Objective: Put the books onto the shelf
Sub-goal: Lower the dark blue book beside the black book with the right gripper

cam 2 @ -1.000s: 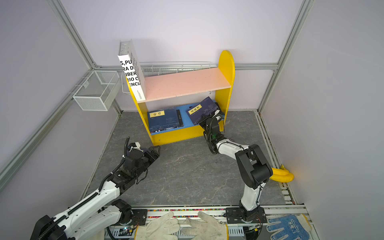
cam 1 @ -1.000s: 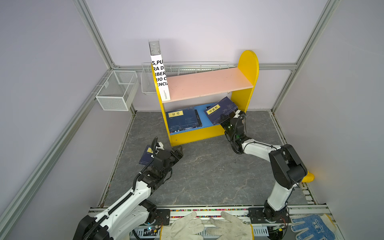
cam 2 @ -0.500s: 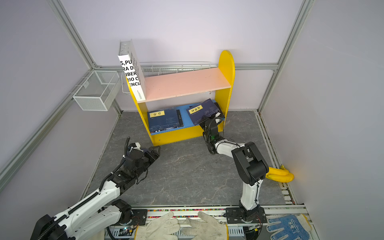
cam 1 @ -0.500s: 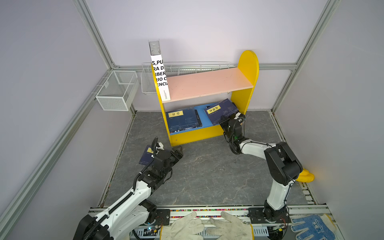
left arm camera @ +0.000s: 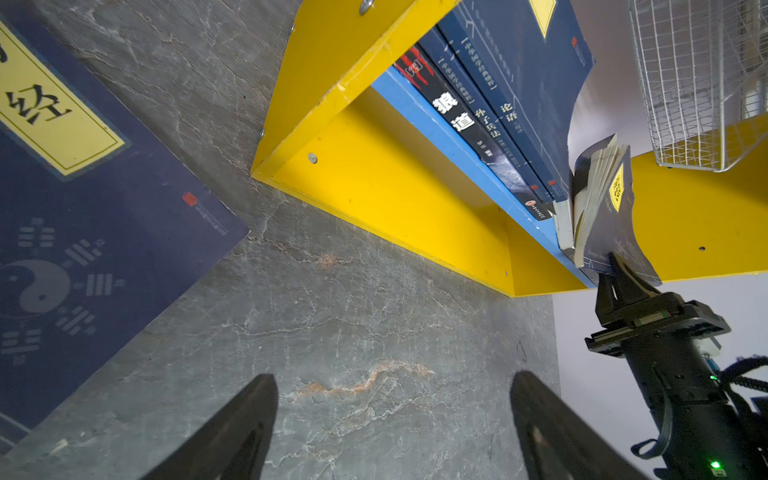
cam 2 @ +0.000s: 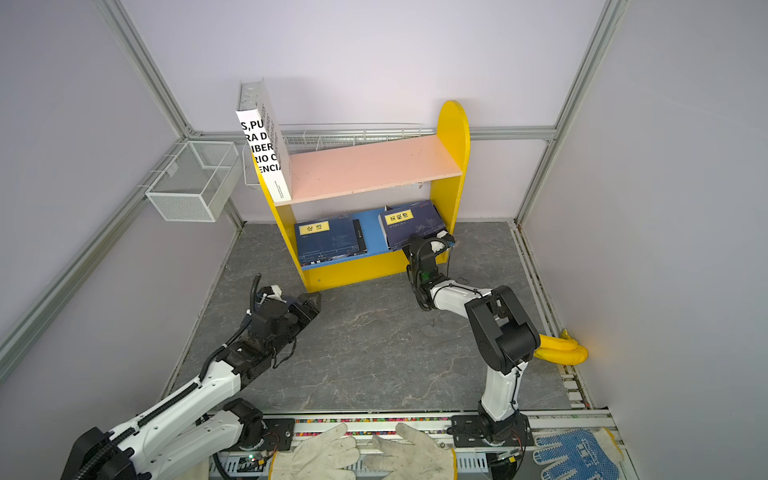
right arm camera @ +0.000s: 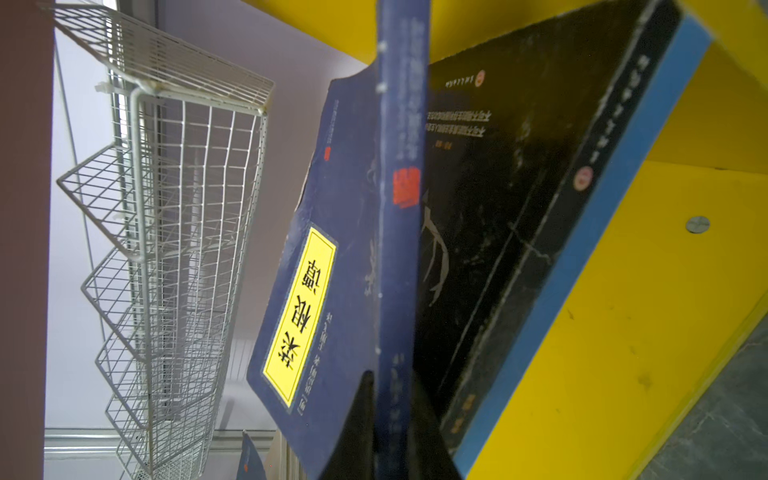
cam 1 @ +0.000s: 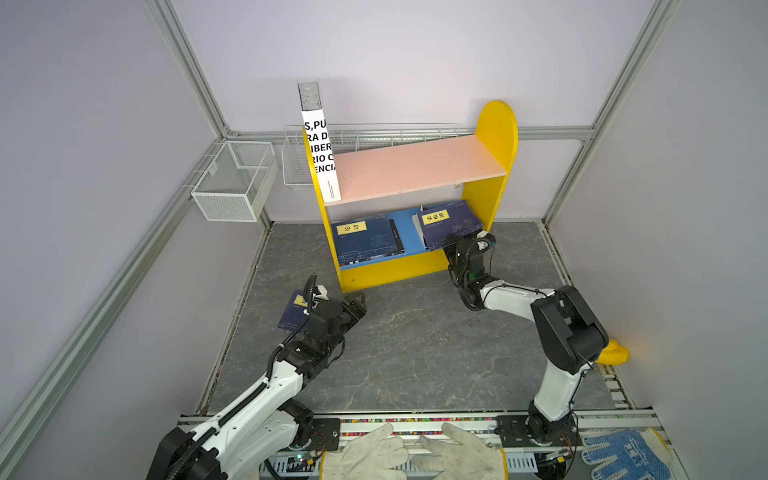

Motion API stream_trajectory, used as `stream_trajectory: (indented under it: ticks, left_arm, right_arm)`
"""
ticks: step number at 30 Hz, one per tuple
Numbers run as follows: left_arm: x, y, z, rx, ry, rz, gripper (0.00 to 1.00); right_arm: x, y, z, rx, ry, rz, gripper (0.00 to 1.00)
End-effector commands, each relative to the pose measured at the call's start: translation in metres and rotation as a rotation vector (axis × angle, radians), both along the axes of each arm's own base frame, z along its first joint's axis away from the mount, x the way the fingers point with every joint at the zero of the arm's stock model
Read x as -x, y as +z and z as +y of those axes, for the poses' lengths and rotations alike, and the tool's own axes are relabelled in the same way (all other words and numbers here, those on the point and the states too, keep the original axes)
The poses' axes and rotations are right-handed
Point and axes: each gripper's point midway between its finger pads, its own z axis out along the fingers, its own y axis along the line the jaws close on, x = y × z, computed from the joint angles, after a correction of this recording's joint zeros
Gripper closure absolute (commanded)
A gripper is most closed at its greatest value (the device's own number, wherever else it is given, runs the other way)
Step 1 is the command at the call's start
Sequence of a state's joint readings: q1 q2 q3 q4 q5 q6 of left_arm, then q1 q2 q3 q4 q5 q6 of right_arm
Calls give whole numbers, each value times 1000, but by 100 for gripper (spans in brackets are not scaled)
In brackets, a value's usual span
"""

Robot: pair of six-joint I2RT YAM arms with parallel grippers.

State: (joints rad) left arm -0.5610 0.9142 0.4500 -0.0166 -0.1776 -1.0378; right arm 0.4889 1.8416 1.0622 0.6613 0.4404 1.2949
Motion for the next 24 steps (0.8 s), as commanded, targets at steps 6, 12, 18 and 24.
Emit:
stream_trajectory:
  ticks: [6,12,18,24]
  left_arm:
    - [2,-8,4,4,12,12,12]
    - [3,-10,4,5,11,12,12]
    - [4,-12,4,7,10,13,12]
    - [7,-13,7,11,17,12,12]
  right_arm:
    - [0,4,-35,-12,-145,39,73]
    - [3,14,-38,-7,-144,33,77]
    - [-3,23,-33,-16,-115,25,86]
    - [3,10,-25,37,-29,156,43]
